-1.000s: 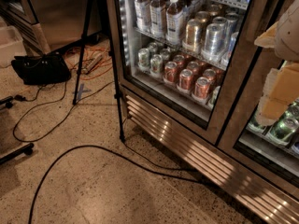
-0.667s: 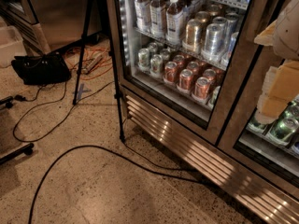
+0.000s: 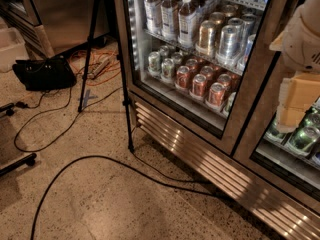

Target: Open right fridge door

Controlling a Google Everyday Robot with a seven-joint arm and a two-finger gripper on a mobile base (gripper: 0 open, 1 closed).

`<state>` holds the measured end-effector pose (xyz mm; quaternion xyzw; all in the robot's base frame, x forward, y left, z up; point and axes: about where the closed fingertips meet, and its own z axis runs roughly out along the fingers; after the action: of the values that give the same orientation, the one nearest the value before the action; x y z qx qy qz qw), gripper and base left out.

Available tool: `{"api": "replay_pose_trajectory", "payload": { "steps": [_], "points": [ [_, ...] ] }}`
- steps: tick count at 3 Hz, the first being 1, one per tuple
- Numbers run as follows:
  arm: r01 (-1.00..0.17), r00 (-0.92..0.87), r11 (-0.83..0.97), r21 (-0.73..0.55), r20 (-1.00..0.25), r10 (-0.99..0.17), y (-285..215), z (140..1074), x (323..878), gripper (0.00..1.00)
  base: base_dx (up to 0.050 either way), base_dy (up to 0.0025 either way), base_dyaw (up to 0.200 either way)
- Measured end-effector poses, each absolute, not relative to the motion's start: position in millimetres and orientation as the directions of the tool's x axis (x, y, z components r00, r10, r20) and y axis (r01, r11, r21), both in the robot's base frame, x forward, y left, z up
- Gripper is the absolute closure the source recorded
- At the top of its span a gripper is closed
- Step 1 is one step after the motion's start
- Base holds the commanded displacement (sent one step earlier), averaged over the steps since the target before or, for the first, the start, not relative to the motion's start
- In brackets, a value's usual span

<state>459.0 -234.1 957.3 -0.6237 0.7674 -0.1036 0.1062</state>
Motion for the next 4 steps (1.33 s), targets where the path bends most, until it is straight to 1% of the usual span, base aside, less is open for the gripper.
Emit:
{"api": "replay_pose_trajectory", "payload": {
  "steps": [1,2,3,4],
  "points": [
    [-0.853,-0.341,0.392,-0.343,-0.202,-0.918,-268.6,951.5,453.9,0.0,0.0,0.0,0.0],
    [-0.785,-0.39,0.482,-0.39,-0.293,-0.873,-279.5,961.6,455.2,0.0,0.0,0.0,0.0],
    [-0.692,-0.455,0.614,-0.379,-0.43,-0.779,-309.0,956.1,448.9,0.0,0.0,0.0,0.0],
    [-0.609,-0.494,0.734,-0.301,-0.58,-0.648,-325.8,947.3,432.5,0.0,0.0,0.0,0.0]
  ]
}}
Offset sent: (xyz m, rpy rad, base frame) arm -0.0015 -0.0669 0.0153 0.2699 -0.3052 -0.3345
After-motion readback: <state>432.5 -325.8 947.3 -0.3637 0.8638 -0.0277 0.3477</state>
